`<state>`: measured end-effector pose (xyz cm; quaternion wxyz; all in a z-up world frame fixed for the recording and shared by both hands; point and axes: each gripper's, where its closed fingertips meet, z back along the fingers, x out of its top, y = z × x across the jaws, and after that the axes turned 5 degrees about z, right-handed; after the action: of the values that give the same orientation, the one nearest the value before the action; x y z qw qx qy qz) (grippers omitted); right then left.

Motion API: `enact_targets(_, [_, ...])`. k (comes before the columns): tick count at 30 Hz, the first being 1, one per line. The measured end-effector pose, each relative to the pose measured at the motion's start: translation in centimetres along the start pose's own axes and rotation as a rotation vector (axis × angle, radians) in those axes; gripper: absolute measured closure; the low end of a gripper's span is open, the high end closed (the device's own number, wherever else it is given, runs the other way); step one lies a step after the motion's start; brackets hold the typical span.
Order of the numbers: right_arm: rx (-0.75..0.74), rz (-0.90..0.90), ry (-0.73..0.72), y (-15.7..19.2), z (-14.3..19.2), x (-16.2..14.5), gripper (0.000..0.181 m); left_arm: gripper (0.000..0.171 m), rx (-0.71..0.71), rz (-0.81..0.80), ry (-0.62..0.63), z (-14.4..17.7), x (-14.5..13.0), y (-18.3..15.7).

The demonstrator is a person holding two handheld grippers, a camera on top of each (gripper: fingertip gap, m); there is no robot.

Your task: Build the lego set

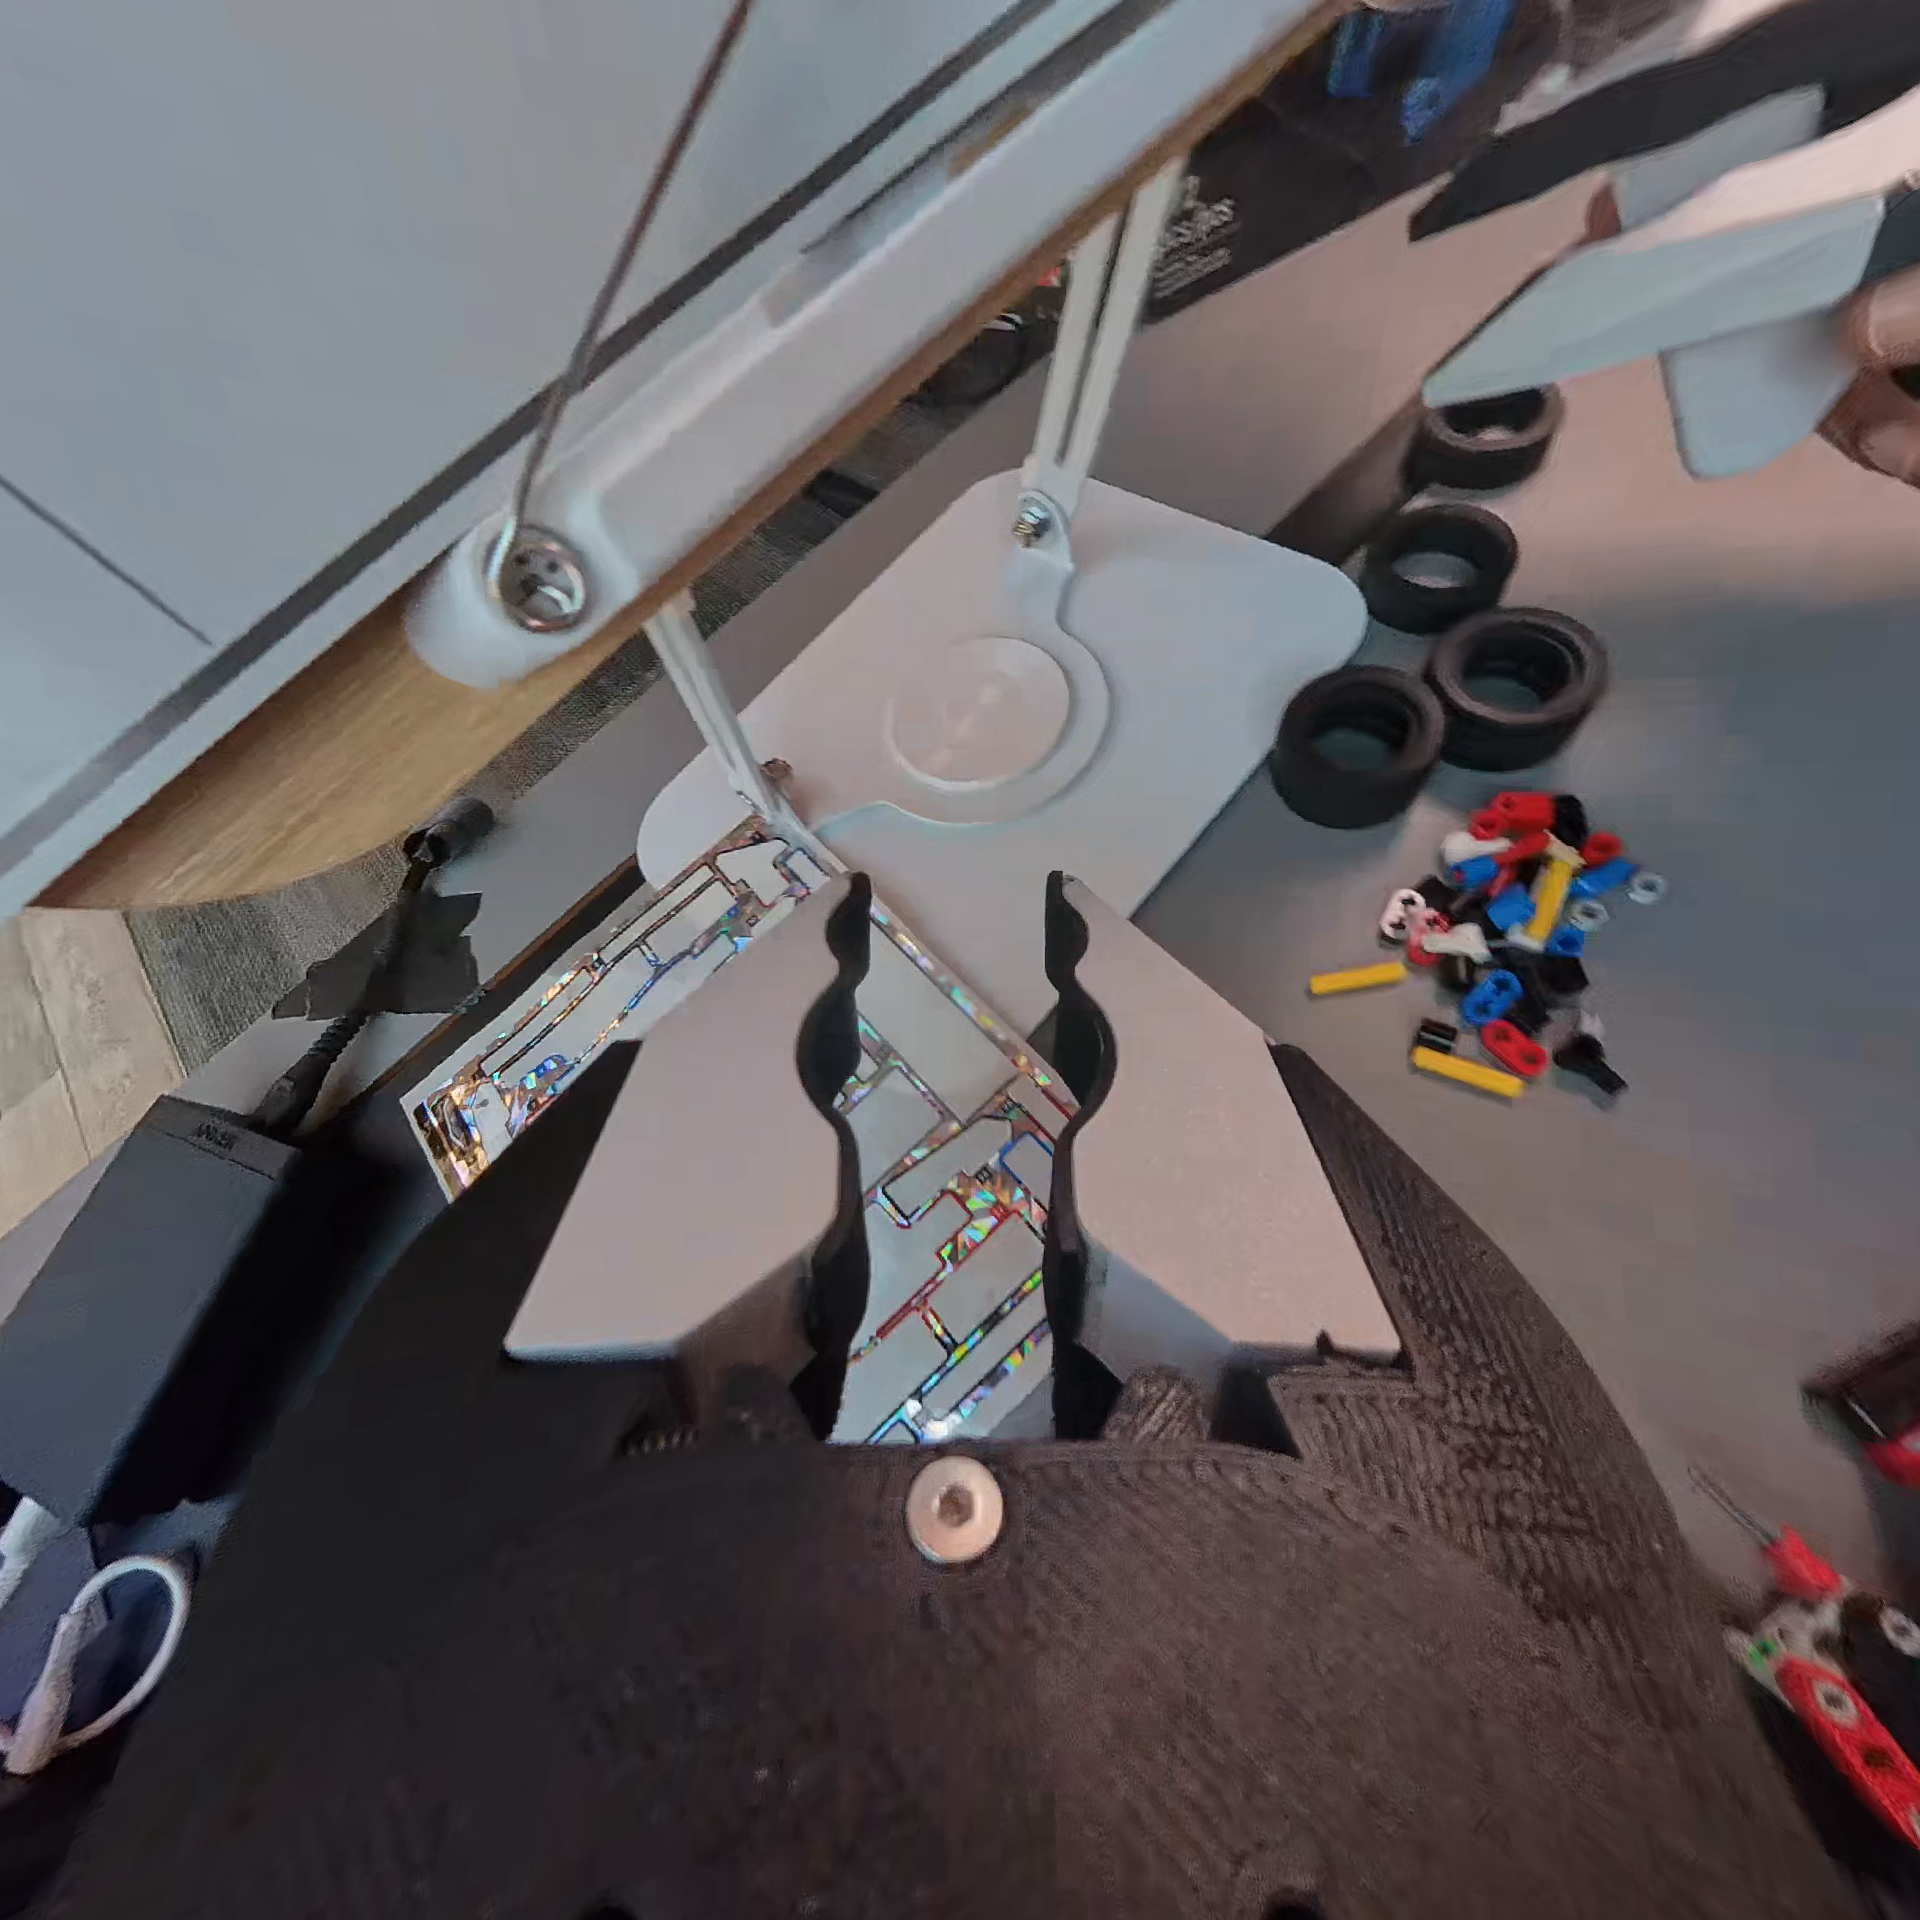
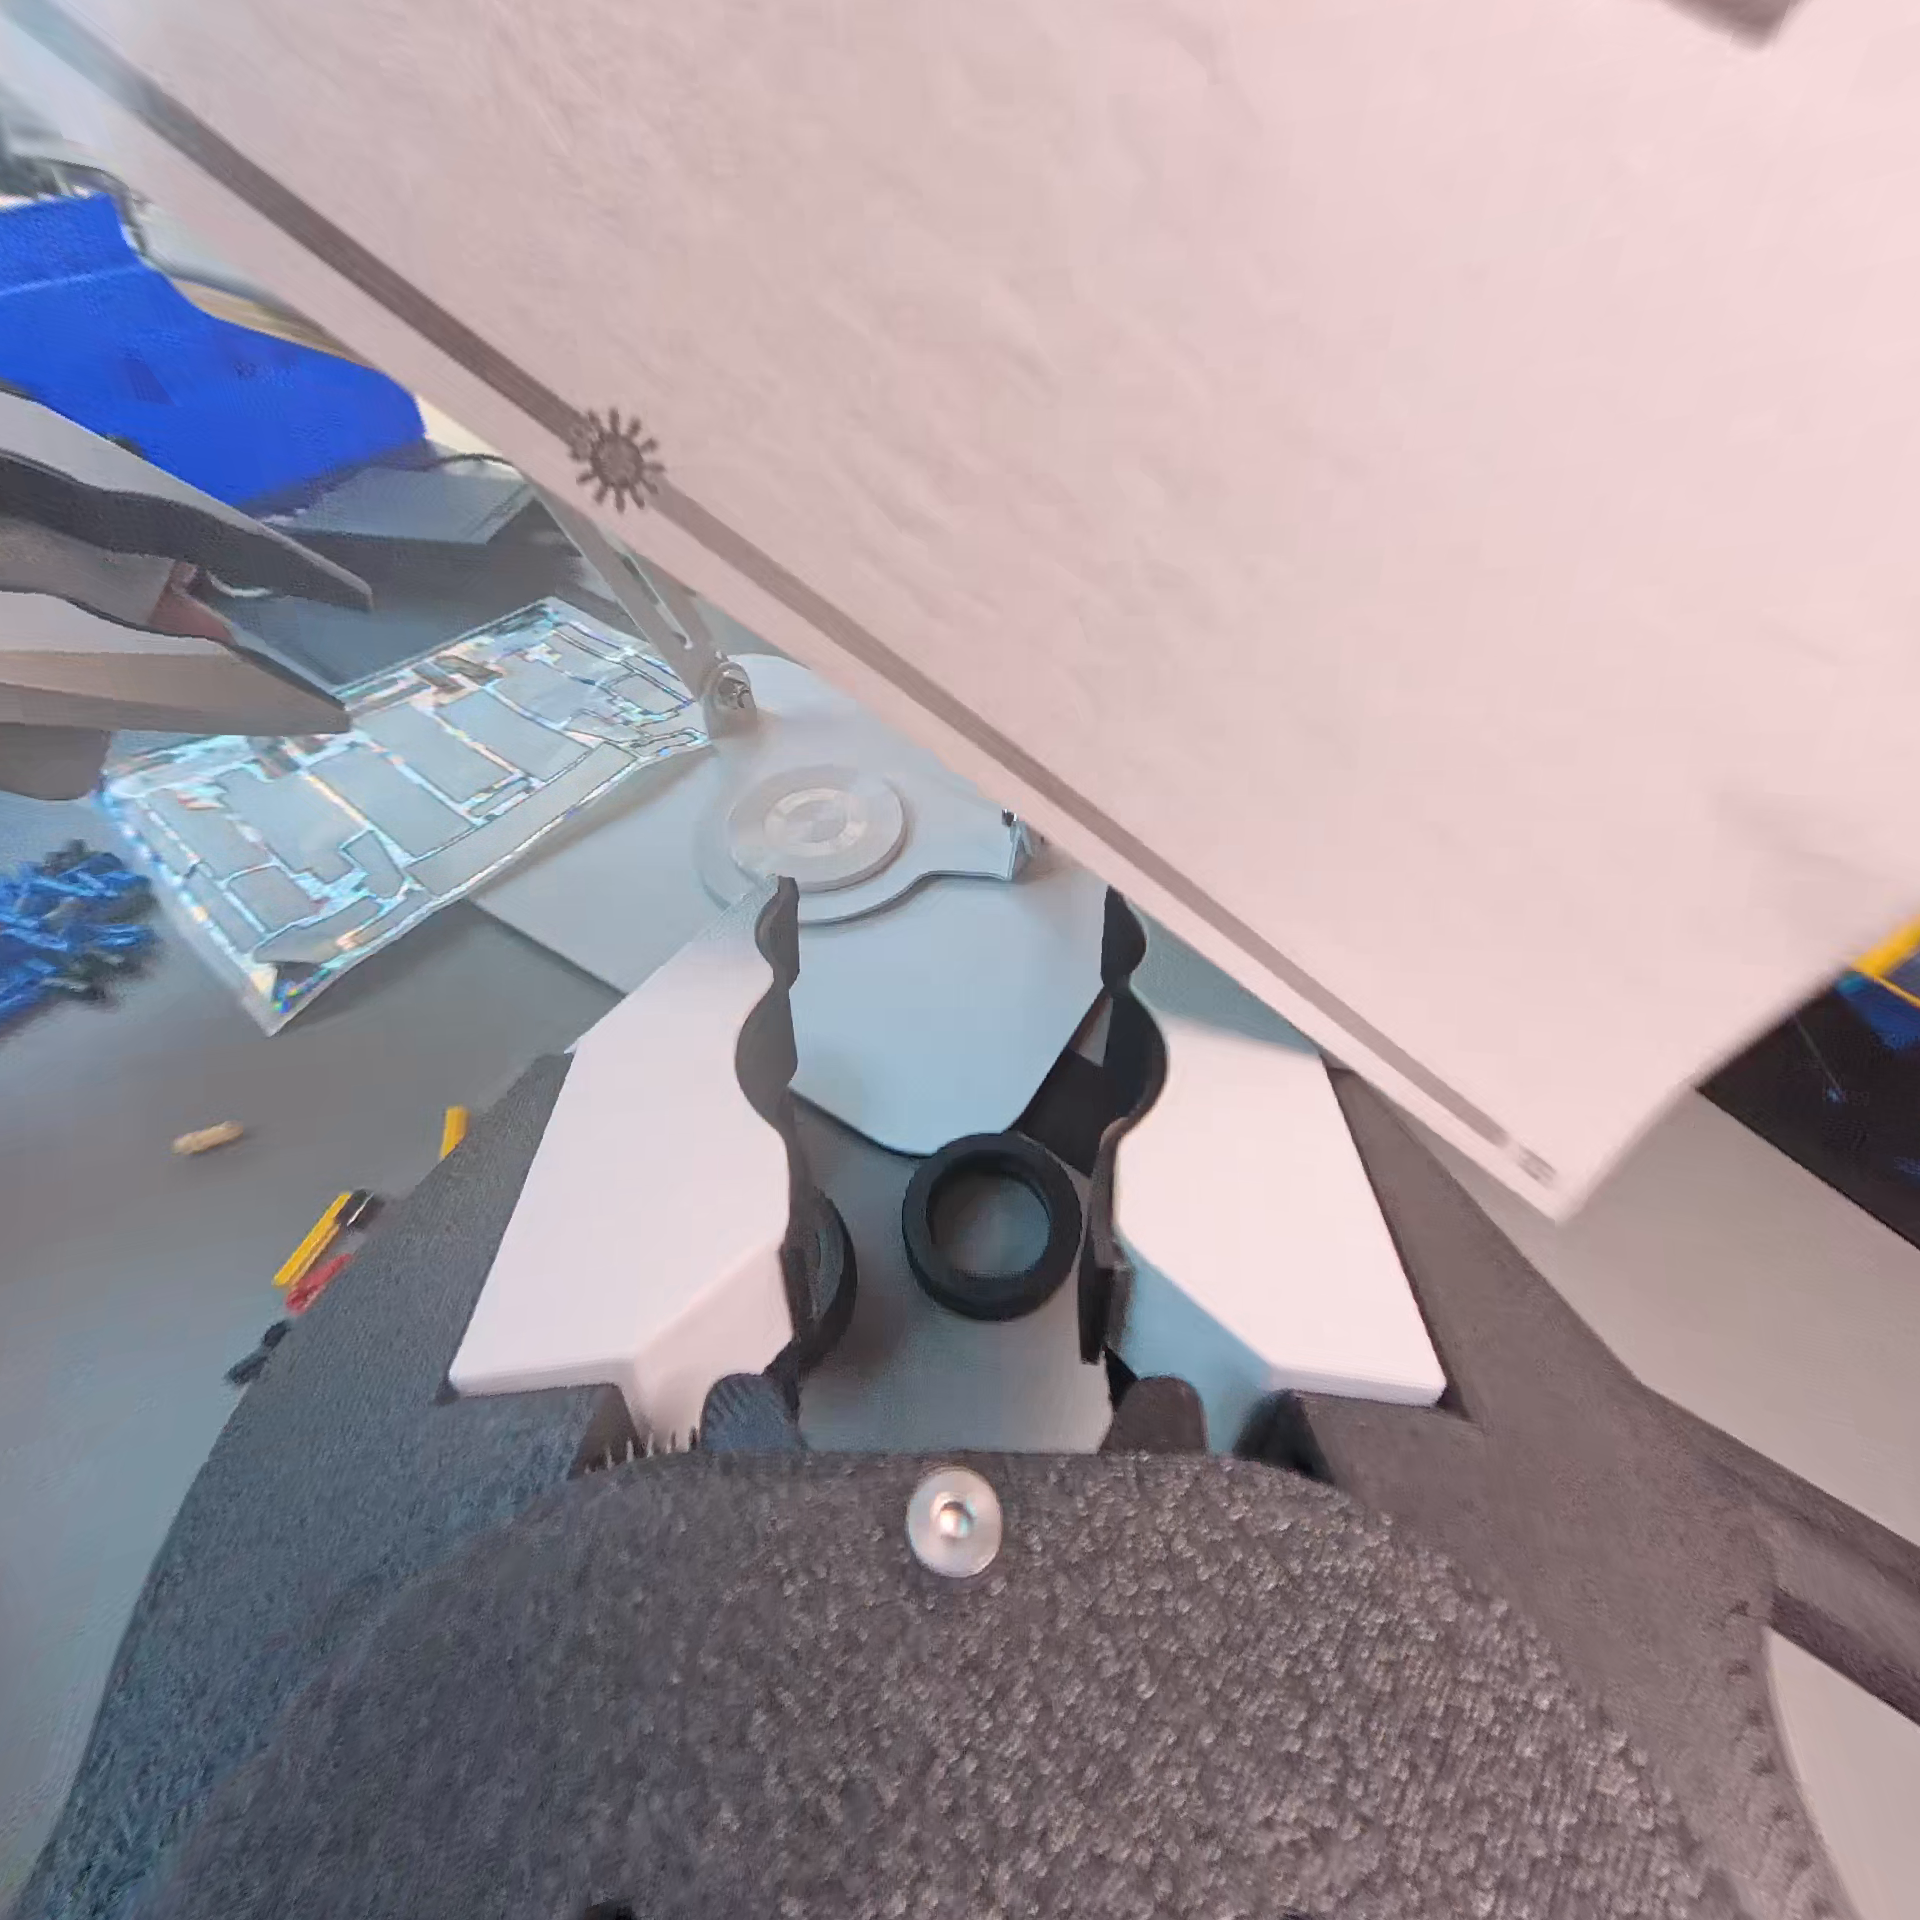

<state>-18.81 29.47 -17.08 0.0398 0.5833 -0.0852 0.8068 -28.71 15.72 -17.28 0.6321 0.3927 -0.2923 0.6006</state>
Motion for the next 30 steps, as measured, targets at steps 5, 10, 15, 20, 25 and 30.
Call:
enact_targets(5, [0.162,-0.142,-0.124,-0.9,4.5,2.2,0.109,0.145,-0.076,-0.238,-0.112,3.2,5.4,-5.2])
enact_targets(10, [0.357,-0.465,-0.287,-3.1,6.3,6.4,0.096,0.151,-0.007,-0.293,-0.228,1.8,13.0,-7.7])
enact_targets(15, [0.233,-0.587,-0.342,-9.3,6.2,7.9,0.137,0.168,0.083,-0.287,-0.183,-2.5,17.3,-6.2])
enact_targets(20, [-0.006,-0.523,-0.155,-12.5,4.3,5.0,0.153,0.171,0.155,-0.379,-0.058,-4.9,18.0,-5.4])
enact_targets(25, [-0.09,-0.54,-0.156,-10.9,5.3,3.3,0.141,0.171,0.218,-0.522,0.023,-5.2,17.7,-5.0])
enact_targets(30, [-0.082,-0.113,-0.128,-2.6,4.7,3.8,0.142,0.171,0.198,-0.529,0.088,-5.4,17.6,-5.1])
